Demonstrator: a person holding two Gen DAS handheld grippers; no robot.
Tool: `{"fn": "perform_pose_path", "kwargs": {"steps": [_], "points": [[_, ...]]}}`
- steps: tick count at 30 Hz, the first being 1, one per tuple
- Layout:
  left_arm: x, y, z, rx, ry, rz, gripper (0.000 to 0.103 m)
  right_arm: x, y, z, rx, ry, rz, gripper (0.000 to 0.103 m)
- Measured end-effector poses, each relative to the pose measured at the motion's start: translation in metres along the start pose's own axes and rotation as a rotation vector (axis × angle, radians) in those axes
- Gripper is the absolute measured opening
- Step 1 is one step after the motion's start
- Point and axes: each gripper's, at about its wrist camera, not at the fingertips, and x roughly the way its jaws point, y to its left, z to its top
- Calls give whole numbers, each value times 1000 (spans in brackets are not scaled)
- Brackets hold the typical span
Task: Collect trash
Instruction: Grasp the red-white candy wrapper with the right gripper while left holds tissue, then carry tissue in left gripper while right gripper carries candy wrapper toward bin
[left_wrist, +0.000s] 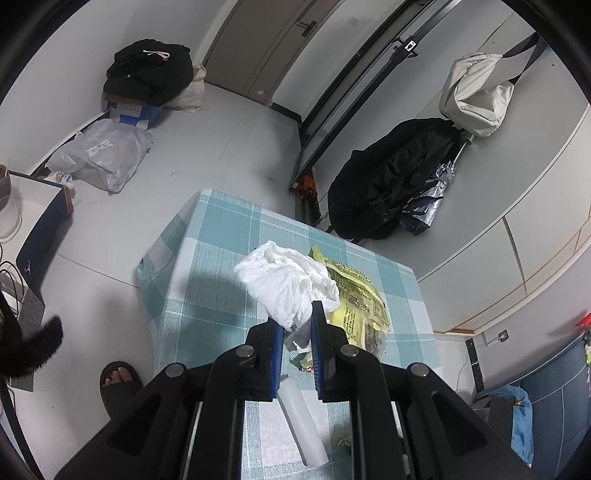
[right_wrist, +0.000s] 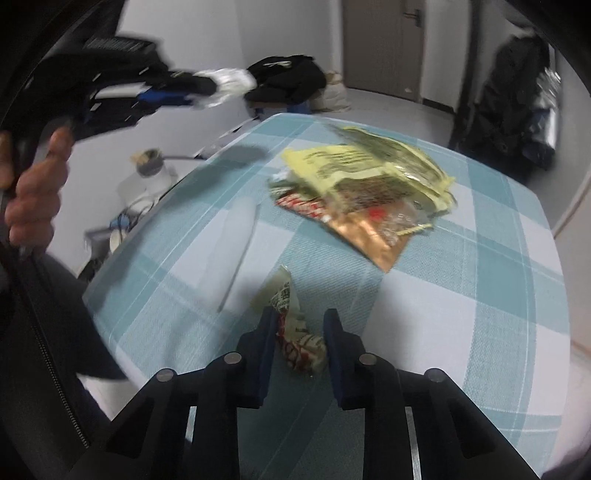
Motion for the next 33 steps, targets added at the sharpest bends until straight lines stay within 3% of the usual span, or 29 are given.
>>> {"fn": "perform_pose_path", "kwargs": {"steps": [4, 13, 24, 33], "points": [[-2, -2, -1, 12, -7, 3, 9, 3, 10, -1, -55, 22, 6, 18], [-6, -12, -2, 45, -11, 7, 9, -13, -8, 9, 79, -19, 85, 17], [-15, -41, -13, 142, -13, 29, 9, -72, -38, 4, 152, -136, 73, 18], [-28, -90, -27, 254, -19, 31, 9, -136, -70, -3, 202, -265, 40, 18]]}}
